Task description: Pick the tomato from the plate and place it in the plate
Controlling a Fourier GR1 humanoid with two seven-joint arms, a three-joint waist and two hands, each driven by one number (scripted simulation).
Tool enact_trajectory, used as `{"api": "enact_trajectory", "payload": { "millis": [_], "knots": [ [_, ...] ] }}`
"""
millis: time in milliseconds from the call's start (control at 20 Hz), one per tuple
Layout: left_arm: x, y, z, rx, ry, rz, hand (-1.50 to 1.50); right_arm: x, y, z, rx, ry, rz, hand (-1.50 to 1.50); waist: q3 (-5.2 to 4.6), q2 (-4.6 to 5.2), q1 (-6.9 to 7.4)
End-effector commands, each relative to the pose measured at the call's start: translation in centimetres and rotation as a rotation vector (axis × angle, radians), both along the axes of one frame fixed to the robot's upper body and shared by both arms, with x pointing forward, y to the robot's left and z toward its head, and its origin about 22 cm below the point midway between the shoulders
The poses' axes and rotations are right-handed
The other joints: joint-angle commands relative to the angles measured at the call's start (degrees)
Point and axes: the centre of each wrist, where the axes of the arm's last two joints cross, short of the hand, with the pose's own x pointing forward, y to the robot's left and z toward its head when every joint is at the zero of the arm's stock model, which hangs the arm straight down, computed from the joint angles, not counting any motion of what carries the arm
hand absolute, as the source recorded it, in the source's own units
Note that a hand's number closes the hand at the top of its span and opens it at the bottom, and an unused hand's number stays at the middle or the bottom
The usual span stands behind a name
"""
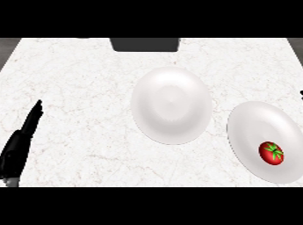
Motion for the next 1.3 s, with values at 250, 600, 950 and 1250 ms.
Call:
{"api": "enact_trajectory", "payload": {
  "millis": [250, 600, 950, 1250],
  "knots": [
    [-0.1, 1.1, 0.3, 0.007, -0.009, 0.008, 0.00, 1.2, 2.5, -3.1, -0.190, 0.067, 0.250, -1.50, 0.09, 0.11, 0.56],
    [0.0, 0.3, 1.1, 0.016, -0.007, -0.009, 0.00, 1.6, 1.0, -6.2, -0.206, 0.065, 0.269, -1.50, 0.07, 0.15, 0.64],
    [-0.5, 0.6, 0.1, 0.006, -0.002, 0.009, 0.00, 1.9, 2.7, -8.6, -0.203, 0.084, 0.354, -1.50, -0.04, 0.02, 0.04],
    [-0.4, 0.8, 0.5, 0.007, 0.009, -0.003, 0.00, 3.1, 4.1, -11.0, -0.276, 0.105, 0.371, -1.50, -0.05, 0.00, 0.22]
  ]
}}
